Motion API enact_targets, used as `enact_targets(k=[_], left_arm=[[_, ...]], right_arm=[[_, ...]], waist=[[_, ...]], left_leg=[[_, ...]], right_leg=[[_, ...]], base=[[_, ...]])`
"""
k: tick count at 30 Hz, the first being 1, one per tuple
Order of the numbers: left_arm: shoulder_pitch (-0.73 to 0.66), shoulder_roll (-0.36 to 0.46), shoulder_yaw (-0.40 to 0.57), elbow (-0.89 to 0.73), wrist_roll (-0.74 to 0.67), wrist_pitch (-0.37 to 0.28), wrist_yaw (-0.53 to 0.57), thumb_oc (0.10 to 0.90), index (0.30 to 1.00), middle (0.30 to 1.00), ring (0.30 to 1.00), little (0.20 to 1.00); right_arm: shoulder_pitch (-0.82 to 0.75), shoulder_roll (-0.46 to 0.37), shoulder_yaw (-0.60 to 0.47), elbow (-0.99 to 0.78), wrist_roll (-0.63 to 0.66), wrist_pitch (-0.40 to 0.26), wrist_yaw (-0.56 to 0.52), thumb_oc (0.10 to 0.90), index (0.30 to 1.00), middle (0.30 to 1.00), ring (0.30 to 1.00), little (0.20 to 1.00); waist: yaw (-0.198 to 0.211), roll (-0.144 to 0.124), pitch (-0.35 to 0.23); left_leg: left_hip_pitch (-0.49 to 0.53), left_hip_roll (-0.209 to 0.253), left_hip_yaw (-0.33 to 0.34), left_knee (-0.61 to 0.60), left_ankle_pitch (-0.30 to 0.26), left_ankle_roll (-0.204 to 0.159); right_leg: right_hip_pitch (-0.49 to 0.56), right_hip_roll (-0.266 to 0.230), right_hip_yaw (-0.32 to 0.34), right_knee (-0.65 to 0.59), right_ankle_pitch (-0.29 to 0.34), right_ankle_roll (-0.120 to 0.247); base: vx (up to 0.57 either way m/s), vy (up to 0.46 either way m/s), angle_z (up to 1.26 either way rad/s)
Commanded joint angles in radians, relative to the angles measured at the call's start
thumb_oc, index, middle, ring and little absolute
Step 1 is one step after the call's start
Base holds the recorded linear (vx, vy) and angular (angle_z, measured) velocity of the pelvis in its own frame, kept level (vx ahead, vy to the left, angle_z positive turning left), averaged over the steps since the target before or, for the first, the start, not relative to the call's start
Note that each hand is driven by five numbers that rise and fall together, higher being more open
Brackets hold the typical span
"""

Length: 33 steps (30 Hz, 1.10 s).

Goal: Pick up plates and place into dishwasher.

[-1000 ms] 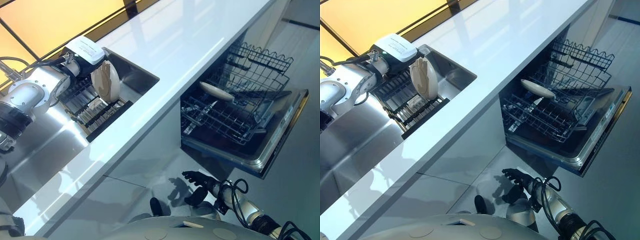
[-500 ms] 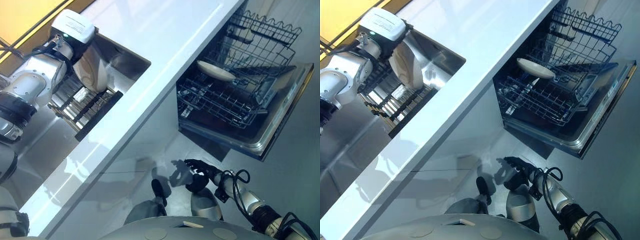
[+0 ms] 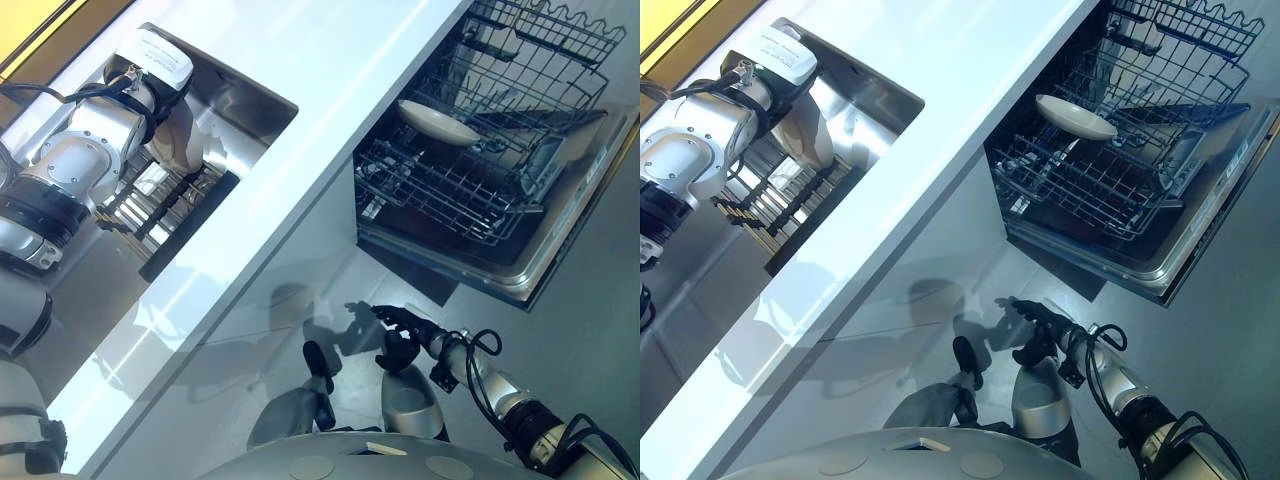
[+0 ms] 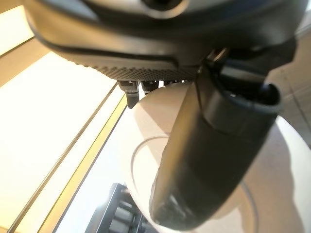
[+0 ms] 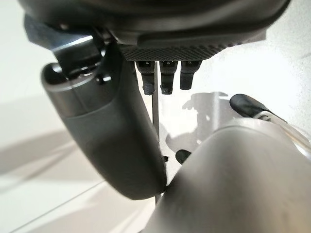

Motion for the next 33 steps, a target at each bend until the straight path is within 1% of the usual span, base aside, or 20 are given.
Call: enact_targets(k=[1, 2, 3, 4, 7, 10, 15, 19, 22, 23, 26, 28, 29, 30, 33], left_arm=[[-0.125, 0.047, 0.023, 0.047, 0.059, -0.006, -0.068, 0.720, 0.832, 0.832, 0.832, 0.820], [-0.128, 0.051, 0.016, 0.043, 0.046, -0.001, -0.091, 0.416, 0.571, 0.571, 0.571, 0.516], [-0.133, 0.050, 0.013, 0.042, 0.054, -0.001, -0.114, 0.383, 0.542, 0.542, 0.542, 0.483], [-0.134, 0.052, 0.012, 0.042, 0.066, -0.010, -0.143, 0.100, 0.300, 0.300, 0.300, 0.200], [-0.121, 0.066, 0.016, 0.044, 0.074, -0.017, -0.174, 0.100, 0.300, 0.300, 0.300, 0.200], [-0.122, 0.079, 0.015, 0.051, 0.078, -0.024, -0.162, 0.100, 0.300, 0.300, 0.300, 0.200], [-0.153, 0.099, 0.014, 0.055, 0.095, -0.063, -0.064, 0.100, 0.300, 0.300, 0.300, 0.200], [-0.177, 0.112, 0.005, 0.052, 0.103, -0.058, -0.018, 0.100, 0.300, 0.300, 0.300, 0.200], [-0.185, 0.121, 0.001, 0.055, 0.087, -0.045, 0.067, 0.100, 0.300, 0.300, 0.300, 0.200], [-0.186, 0.122, 0.001, 0.056, 0.082, -0.044, 0.080, 0.100, 0.300, 0.300, 0.300, 0.200], [-0.177, 0.137, 0.011, 0.055, 0.048, -0.029, 0.181, 0.100, 0.300, 0.300, 0.300, 0.200], [-0.163, 0.147, 0.025, 0.052, 0.023, -0.018, 0.231, 0.100, 0.300, 0.300, 0.300, 0.200], [-0.150, 0.158, 0.042, 0.042, -0.021, -0.007, 0.282, 0.100, 0.300, 0.300, 0.300, 0.200], [-0.138, 0.164, 0.056, 0.036, -0.050, 0.001, 0.315, 0.100, 0.300, 0.300, 0.300, 0.200], [-0.096, 0.192, 0.107, 0.022, -0.147, -0.014, 0.417, 0.100, 0.300, 0.300, 0.300, 0.200]], right_arm=[[0.017, -0.020, -0.025, -0.084, 0.015, -0.050, -0.011, 0.800, 0.900, 0.900, 0.900, 0.900], [0.017, -0.022, -0.025, -0.088, 0.017, -0.045, -0.011, 0.800, 0.900, 0.900, 0.900, 0.900], [0.015, -0.021, -0.027, -0.087, 0.016, -0.046, -0.010, 0.800, 0.900, 0.900, 0.900, 0.900], [0.015, -0.020, -0.028, -0.086, 0.016, -0.046, -0.011, 0.800, 0.900, 0.900, 0.900, 0.900], [0.019, -0.011, -0.033, -0.080, 0.003, -0.049, -0.009, 0.800, 0.900, 0.900, 0.900, 0.900], [0.024, -0.009, -0.035, -0.081, 0.000, -0.048, -0.008, 0.800, 0.900, 0.900, 0.900, 0.900], [0.047, 0.000, -0.035, -0.082, -0.011, -0.053, -0.011, 0.800, 0.900, 0.900, 0.900, 0.900], [0.065, -0.001, -0.043, -0.095, -0.003, -0.074, -0.025, 0.800, 0.900, 0.900, 0.900, 0.900], [0.080, -0.004, -0.058, -0.119, 0.016, -0.113, -0.084, 0.800, 0.900, 0.900, 0.900, 0.900], [0.082, -0.005, -0.061, -0.125, 0.021, -0.114, -0.094, 0.800, 0.900, 0.900, 0.900, 0.900], [0.101, -0.007, -0.101, -0.186, 0.056, -0.152, -0.159, 0.800, 0.900, 0.900, 0.900, 0.900], [0.109, -0.009, -0.120, -0.218, 0.068, -0.157, -0.178, 0.800, 0.900, 0.900, 0.900, 0.900], [0.116, -0.009, -0.144, -0.252, 0.081, -0.173, -0.202, 0.800, 0.900, 0.900, 0.900, 0.900], [0.119, -0.008, -0.159, -0.280, 0.086, -0.176, -0.222, 0.800, 0.900, 0.900, 0.900, 0.900], [0.125, -0.005, -0.200, -0.343, 0.093, -0.187, -0.271, 0.800, 0.900, 0.900, 0.900, 0.900]], waist=[[0.002, -0.019, -0.040], [0.002, -0.019, -0.039], [0.003, -0.019, -0.039], [0.005, -0.019, -0.040], [0.009, -0.017, -0.042], [0.013, -0.017, -0.045], [0.019, -0.025, -0.068], [0.022, -0.035, -0.094], [0.024, -0.042, -0.116], [0.024, -0.043, -0.119], [0.023, -0.048, -0.143], [0.023, -0.050, -0.151], [0.023, -0.052, -0.159], [0.023, -0.053, -0.165], [0.027, -0.057, -0.181]], left_leg=[[-0.003, -0.125, -0.018, 0.103, -0.163, 0.039], [-0.003, -0.126, -0.020, 0.103, -0.162, 0.040], [-0.002, -0.126, -0.021, 0.103, -0.162, 0.040], [-0.002, -0.128, -0.024, 0.105, -0.163, 0.040], [0.002, -0.128, -0.028, 0.104, -0.163, 0.040], [0.007, -0.130, -0.030, 0.103, -0.164, 0.040], [0.023, -0.128, -0.035, 0.093, -0.164, 0.039], [0.039, -0.125, -0.034, 0.088, -0.166, 0.037], [0.055, -0.120, -0.032, 0.082, -0.169, 0.036], [0.057, -0.119, -0.031, 0.081, -0.170, 0.036], [0.075, -0.112, -0.028, 0.071, -0.171, 0.036], [0.081, -0.109, -0.028, 0.067, -0.172, 0.036], [0.089, -0.106, -0.028, 0.062, -0.173, 0.036], [0.095, -0.105, -0.029, 0.058, -0.174, 0.037], [0.106, -0.101, -0.028, 0.047, -0.175, 0.038]], right_leg=[[-0.077, 0.051, -0.011, 0.072, 0.008, 0.038], [-0.076, 0.051, -0.012, 0.072, 0.008, 0.039], [-0.075, 0.051, -0.014, 0.071, 0.008, 0.038], [-0.072, 0.050, -0.015, 0.071, 0.008, 0.037], [-0.065, 0.050, -0.017, 0.068, 0.007, 0.038], [-0.056, 0.049, -0.022, 0.061, 0.009, 0.038], [-0.032, 0.052, -0.030, 0.043, 0.014, 0.039], [-0.009, 0.057, -0.034, 0.027, 0.015, 0.037], [0.011, 0.062, -0.038, 0.014, 0.015, 0.036], [0.014, 0.063, -0.039, 0.011, 0.015, 0.036], [0.030, 0.071, -0.038, 0.003, 0.013, 0.034], [0.037, 0.074, -0.036, 0.000, 0.011, 0.033], [0.045, 0.077, -0.036, -0.004, 0.008, 0.031], [0.049, 0.080, -0.034, -0.006, 0.006, 0.031], [0.059, 0.085, -0.031, -0.011, 0.003, 0.029]], base=[[0.00, -0.006, 0.03], [0.00, -0.002, 0.04], [0.00, 0.004, 0.03], [0.00, 0.000, 0.00], [0.00, 0.000, 0.00], [0.00, -0.003, 0.02], [0.01, -0.017, 0.10], [0.02, -0.013, 0.05], [0.01, -0.003, 0.01], [0.03, -0.008, 0.04], [0.02, -0.002, 0.03], [0.00, 0.000, 0.00], [0.00, 0.000, 0.00], [0.00, 0.000, 0.00], [-0.02, 0.011, -0.01]])
